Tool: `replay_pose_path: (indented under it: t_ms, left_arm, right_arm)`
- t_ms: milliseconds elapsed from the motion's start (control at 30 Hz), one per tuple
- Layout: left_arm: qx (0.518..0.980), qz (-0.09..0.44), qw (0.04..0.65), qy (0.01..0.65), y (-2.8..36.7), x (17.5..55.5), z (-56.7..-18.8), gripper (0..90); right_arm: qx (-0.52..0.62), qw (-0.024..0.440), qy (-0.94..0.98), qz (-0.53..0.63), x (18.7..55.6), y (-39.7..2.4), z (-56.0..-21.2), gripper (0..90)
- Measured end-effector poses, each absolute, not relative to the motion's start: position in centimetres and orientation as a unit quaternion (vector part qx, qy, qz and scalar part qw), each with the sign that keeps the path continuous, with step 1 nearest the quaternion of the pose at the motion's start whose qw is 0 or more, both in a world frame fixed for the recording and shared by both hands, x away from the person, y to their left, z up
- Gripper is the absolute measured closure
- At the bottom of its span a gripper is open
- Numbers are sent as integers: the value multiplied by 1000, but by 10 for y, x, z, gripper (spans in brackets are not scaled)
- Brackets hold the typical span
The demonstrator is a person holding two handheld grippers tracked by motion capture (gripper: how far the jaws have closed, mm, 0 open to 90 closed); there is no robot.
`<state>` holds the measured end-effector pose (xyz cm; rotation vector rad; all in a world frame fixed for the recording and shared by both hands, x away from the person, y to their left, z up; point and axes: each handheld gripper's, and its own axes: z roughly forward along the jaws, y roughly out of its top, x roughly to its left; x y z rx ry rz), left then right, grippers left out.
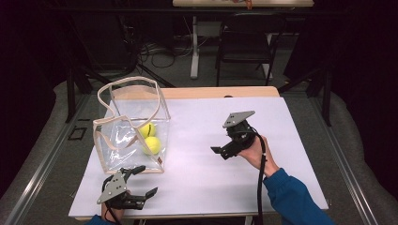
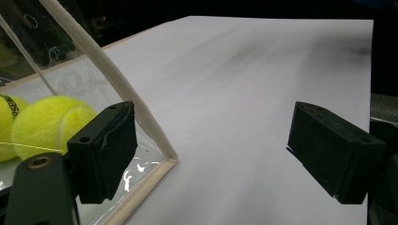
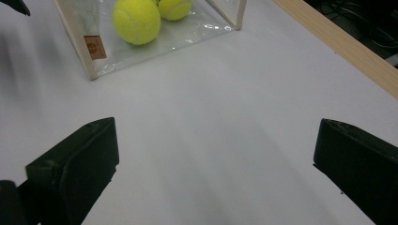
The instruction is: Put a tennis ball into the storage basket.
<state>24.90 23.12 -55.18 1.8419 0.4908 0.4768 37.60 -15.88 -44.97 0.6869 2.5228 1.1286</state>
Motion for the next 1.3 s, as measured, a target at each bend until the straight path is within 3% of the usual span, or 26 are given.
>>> replay_pose_path:
  t_ms: [333,500,1300]
  left_arm:
    - [780,202,555,208,231,249,-552,158]
    - [780,203,554,209,231,249,-552,158]
    - [784,201,550,208,231,249,-552,158]
  right_arm:
    - [244,149,875,391,369,-168,-455,0]
    - [273,156,866,388,350,-200,-474,0]
    - [321,163,850,384,316,-247,-524,0]
